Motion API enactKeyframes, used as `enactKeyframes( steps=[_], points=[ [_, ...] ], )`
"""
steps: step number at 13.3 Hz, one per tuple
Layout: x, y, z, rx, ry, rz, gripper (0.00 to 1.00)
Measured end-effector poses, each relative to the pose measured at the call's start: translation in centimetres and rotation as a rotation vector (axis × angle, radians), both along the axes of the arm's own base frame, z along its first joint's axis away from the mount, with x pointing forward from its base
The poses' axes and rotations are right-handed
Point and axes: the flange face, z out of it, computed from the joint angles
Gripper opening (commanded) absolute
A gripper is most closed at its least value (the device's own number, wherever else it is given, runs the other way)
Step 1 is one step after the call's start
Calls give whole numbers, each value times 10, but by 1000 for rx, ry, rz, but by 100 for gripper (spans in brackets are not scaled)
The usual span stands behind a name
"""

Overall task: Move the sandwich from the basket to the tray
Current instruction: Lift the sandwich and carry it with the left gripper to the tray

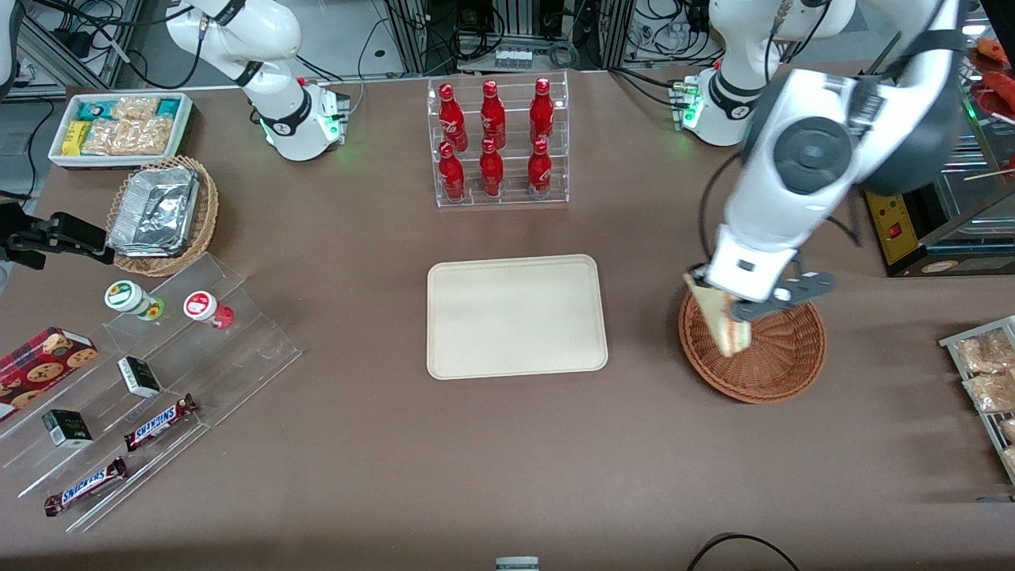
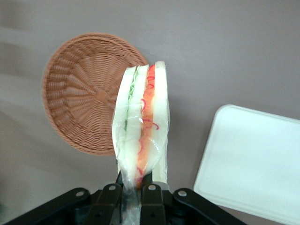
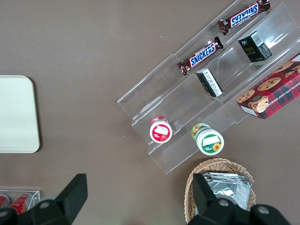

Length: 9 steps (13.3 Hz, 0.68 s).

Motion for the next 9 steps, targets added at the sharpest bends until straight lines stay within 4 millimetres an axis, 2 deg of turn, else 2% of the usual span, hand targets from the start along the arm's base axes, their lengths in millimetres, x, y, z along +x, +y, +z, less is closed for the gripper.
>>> enactKeyframes(
  steps=[3,5,7,9],
  points=[
    [-9,-59,1,-44,-1,-78,0],
    [-11,-96,-7,-87,21,-117,0],
    [-16,-135,-27,-101,47,-171,0],
    [-26,-179,-58,-109,83,-226,0]
  ],
)
